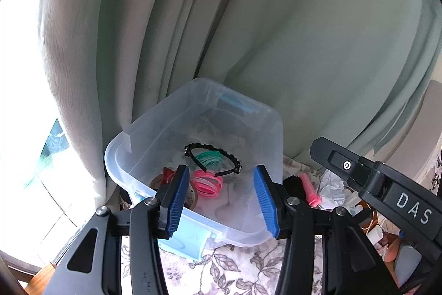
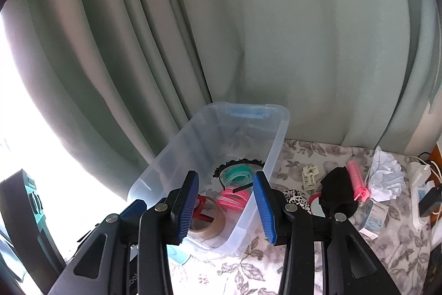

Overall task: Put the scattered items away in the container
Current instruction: 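Withdraw both grippers from the container toward the remaining items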

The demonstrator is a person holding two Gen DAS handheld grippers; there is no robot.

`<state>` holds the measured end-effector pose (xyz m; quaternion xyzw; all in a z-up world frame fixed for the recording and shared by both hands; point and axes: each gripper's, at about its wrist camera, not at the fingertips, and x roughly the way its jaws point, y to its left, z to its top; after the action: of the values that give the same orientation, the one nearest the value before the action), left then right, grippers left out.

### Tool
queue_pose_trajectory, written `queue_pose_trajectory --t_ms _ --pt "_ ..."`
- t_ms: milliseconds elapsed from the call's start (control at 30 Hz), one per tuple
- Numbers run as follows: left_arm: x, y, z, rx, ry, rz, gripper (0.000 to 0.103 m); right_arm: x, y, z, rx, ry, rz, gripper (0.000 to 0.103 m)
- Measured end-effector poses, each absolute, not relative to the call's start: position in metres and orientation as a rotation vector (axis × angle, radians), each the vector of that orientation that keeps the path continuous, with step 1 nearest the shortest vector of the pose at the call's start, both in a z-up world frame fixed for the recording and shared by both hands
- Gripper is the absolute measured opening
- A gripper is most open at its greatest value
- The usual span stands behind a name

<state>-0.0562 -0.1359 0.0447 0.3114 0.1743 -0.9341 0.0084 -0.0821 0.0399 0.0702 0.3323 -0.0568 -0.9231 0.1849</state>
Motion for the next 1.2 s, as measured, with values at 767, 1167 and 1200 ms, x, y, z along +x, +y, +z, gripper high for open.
queue_pose_trajectory --t_ms 767,1167,1200 --pt "-0.022 -0.024 0.075 1.01 0.199 -3.017 0.071 -0.027 0.186 0.078 0.855 -0.521 -2.767 0.048" --pt "-0.028 0.014 0.05 1.006 0.136 -3.082 0.07 -0.019 0.259 0.041 0.921 -0.689 -2.875 0.065" --pt "-0.03 0.016 0.046 1.016 0.135 -3.078 0.07 -0.02 0.262 0.036 0.933 -0.694 -2.875 0.066"
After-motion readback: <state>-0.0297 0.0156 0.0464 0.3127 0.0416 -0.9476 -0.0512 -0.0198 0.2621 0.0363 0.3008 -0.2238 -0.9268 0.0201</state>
